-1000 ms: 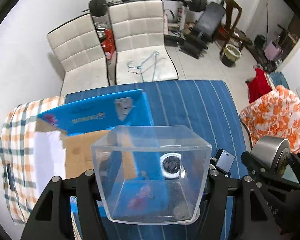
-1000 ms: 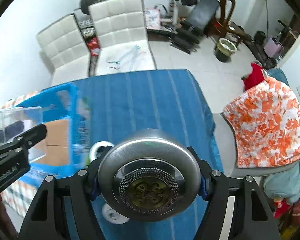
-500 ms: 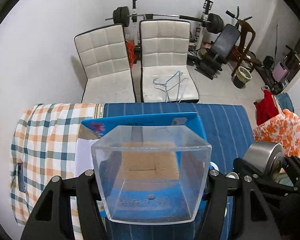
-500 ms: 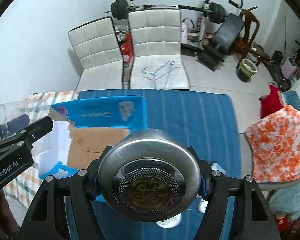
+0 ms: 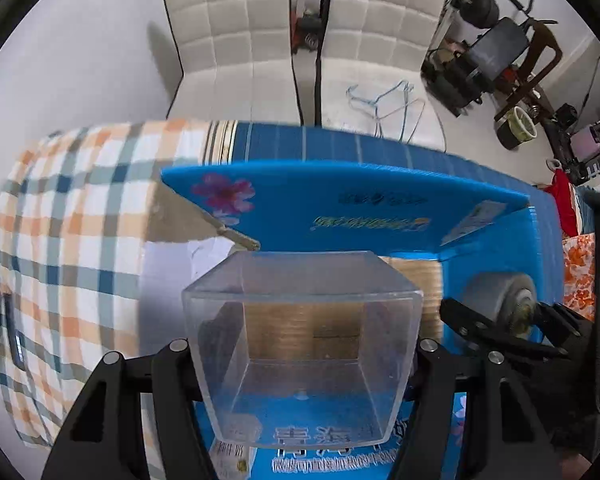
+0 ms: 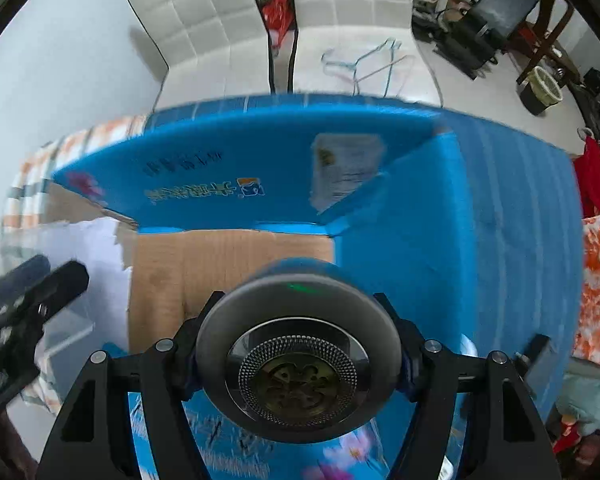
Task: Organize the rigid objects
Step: 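Carry the cube box with the left tool while the right tool carries the speaker into the blue box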
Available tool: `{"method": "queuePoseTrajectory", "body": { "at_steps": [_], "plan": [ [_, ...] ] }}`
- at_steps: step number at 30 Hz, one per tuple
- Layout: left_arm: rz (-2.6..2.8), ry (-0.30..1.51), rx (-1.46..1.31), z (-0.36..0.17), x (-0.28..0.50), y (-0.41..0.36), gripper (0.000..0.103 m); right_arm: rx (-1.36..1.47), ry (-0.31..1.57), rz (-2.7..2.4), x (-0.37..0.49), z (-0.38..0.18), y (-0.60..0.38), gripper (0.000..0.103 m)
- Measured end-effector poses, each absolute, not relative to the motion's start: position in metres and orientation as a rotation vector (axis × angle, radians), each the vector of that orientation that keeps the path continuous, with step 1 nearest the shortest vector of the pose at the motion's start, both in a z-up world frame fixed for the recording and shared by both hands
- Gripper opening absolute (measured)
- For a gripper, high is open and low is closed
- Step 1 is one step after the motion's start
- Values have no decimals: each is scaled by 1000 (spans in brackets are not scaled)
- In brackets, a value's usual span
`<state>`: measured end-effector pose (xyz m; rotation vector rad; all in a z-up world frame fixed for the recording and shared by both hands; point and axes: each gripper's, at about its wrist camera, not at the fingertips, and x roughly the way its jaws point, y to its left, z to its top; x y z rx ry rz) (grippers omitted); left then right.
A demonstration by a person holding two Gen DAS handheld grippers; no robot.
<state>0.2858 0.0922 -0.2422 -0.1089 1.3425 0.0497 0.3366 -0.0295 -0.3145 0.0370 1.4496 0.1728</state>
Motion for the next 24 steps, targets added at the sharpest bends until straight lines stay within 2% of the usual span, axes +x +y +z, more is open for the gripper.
{"method": "queuePoseTrajectory", "body": {
  "at_steps": [7, 17, 18, 21, 24],
  "plan": [
    [60, 1402, -147, -276, 281, 98, 62, -1, 1496, 158, 362, -367, -9, 73],
    [78, 1413, -176, -280, 284, 109, 62, -39, 1532, 181, 369, -390, 2, 74],
    [78, 1413, -178, -279, 284, 109, 62, -36, 1530, 187, 369, -390, 2, 75],
    [71, 1417, -190, -276, 286, 110, 62, -5, 1513, 216, 368, -381, 1, 88],
    [53, 1426, -205, -275, 288, 108, 62, -25, 1501, 206, 367, -368, -3, 89]
  ]
}}
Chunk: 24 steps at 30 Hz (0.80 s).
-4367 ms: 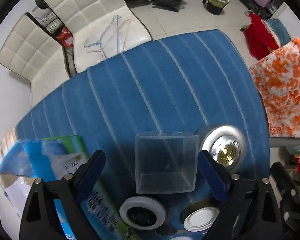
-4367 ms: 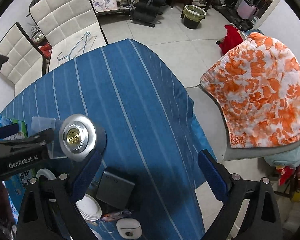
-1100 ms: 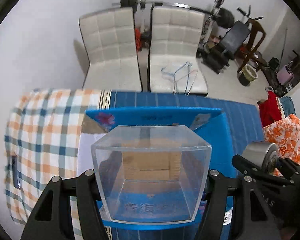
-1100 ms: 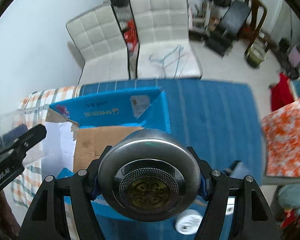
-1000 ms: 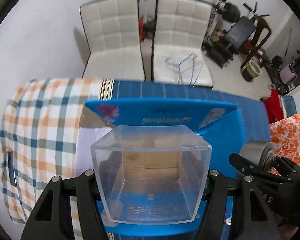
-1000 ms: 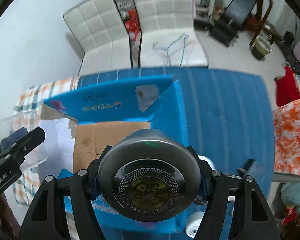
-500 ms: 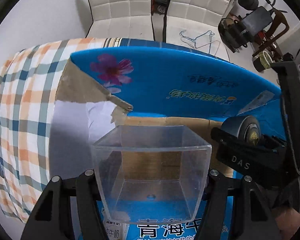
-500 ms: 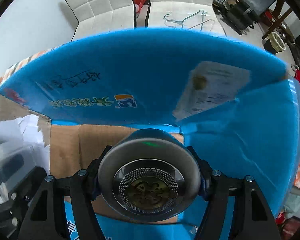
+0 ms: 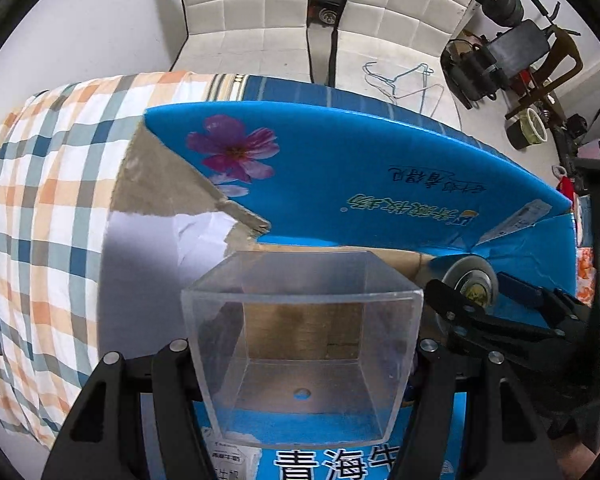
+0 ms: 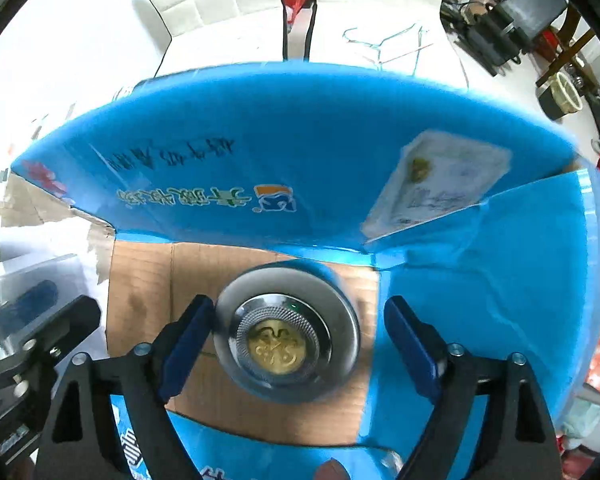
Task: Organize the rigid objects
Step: 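Carry the cube box with the left tool while the right tool carries the speaker into the blue box, then open the left tool releasing the cube box while the right tool releases the speaker beside it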
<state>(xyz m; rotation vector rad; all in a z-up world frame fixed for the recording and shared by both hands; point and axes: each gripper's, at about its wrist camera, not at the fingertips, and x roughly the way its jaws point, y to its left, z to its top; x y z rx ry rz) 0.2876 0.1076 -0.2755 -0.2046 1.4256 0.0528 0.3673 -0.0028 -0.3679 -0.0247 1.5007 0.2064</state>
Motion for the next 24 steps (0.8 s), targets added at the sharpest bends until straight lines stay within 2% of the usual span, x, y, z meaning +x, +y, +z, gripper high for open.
{"method": "queuePoseTrajectory", "body": {
  "at_steps": [6, 15, 21, 22, 24],
  "plan": [
    [-13, 1489, -250, -291, 305, 97, 62, -97, 1504, 148, 358, -342, -20, 89],
    [-114, 1625, -260, -336, 330, 68, 62, -160, 1536, 161, 347, -343, -32, 90],
    [-99, 1634, -262, -335, 336, 68, 63, -150, 1560, 155, 346, -345, -29, 90],
    [-96, 1639, -260, -335, 337, 69, 66, -147, 1565, 159, 347, -346, -27, 90],
    [-68, 1635, -240, -332, 338, 74, 81, -143, 1570, 163, 348, -347, -28, 90]
  ]
}}
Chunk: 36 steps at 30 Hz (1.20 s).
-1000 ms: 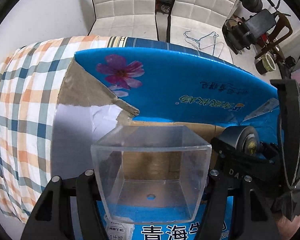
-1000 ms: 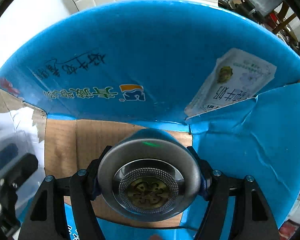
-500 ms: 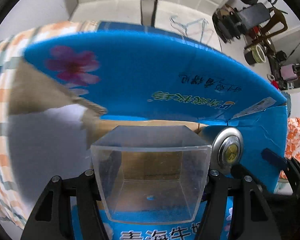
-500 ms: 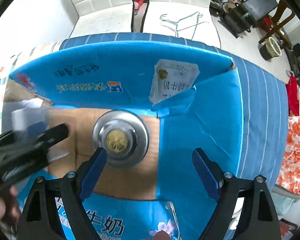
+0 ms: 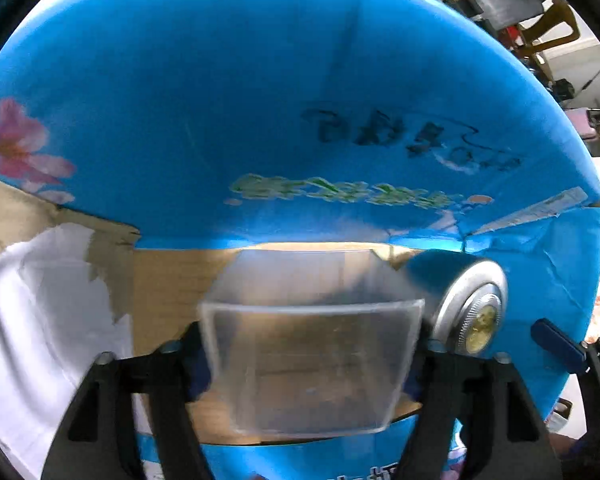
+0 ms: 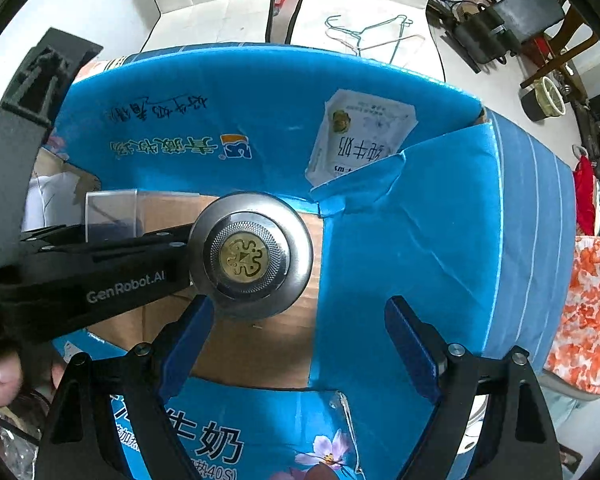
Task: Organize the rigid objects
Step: 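Open the left tool releasing the cube box while the right tool releases the speaker beside it, then withdraw both tools from the blue box toward the remaining items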
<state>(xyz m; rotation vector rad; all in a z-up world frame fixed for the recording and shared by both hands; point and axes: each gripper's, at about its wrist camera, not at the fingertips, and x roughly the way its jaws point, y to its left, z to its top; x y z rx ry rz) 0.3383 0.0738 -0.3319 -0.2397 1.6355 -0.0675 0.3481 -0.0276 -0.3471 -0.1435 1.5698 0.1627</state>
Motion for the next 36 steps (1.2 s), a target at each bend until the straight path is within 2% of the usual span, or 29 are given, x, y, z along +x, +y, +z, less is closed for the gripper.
{"method": "queuePoseTrajectory", "body": {
  "at_steps": [2, 4, 13, 22, 36],
  "plan": [
    [-58, 1627, -243, -328, 338, 80, 96, -143, 1571, 159, 349, -347, -27, 90],
    [-52, 1628, -263, -322, 337, 86, 102, -132, 1576, 154, 347, -347, -27, 90],
    [-5, 1534, -168, -272, 300, 98, 102, -119, 1516, 179, 326, -326, -31, 89],
    [76, 1353, -112, -211, 233, 106, 102, -65, 1407, 237, 283, -266, -33, 89],
    [122, 1204, -115, -127, 156, 84, 102, -74, 1242, 284, 205, -167, -53, 89]
  ]
}}
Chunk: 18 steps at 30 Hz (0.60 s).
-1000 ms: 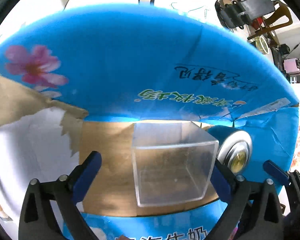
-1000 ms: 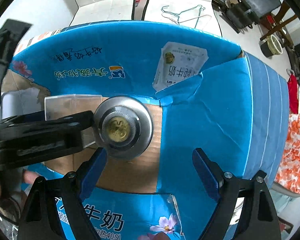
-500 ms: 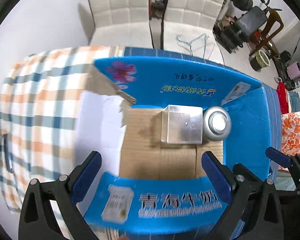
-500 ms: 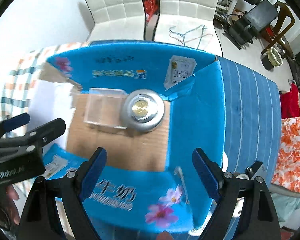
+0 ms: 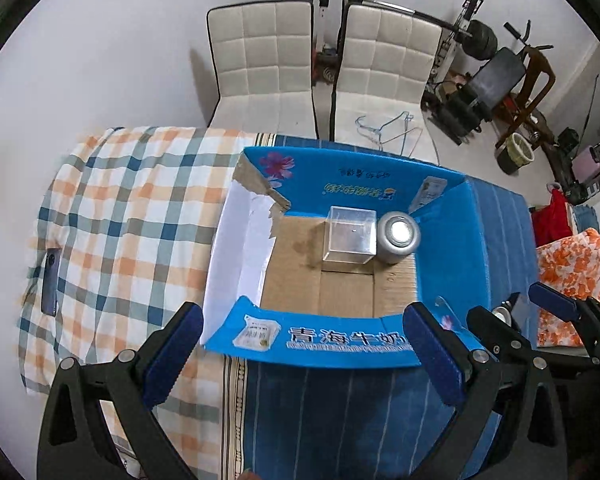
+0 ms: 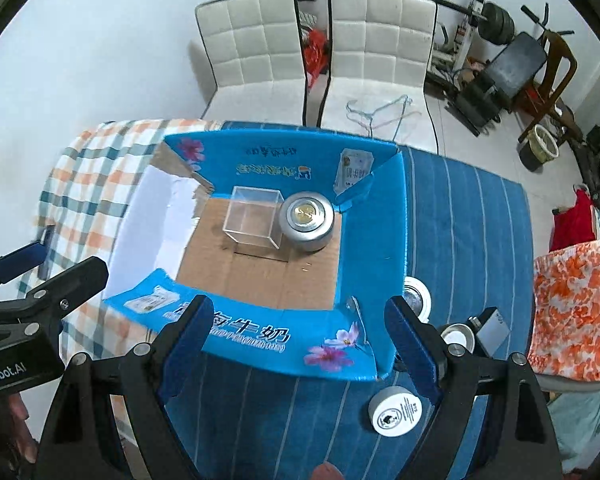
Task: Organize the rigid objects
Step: 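Withdraw both tools from the blue box toward the remaining items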
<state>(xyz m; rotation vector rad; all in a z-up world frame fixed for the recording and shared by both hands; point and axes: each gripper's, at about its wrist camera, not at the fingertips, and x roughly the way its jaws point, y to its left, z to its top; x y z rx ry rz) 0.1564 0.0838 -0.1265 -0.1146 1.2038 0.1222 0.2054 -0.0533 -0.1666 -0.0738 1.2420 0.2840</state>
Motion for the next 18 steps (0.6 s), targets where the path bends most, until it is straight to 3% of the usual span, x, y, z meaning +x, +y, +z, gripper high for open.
{"method": "queuePoseTrajectory", "body": {
  "at_steps": [9, 18],
  "plan": [
    [25, 1194, -93, -115, 143, 38, 102, -7, 1228, 259, 173, -148, -106, 89],
    [-183, 1216, -9, -160, 157, -97, 102, 273, 1371, -59, 189, -222, -282, 89]
  ]
}}
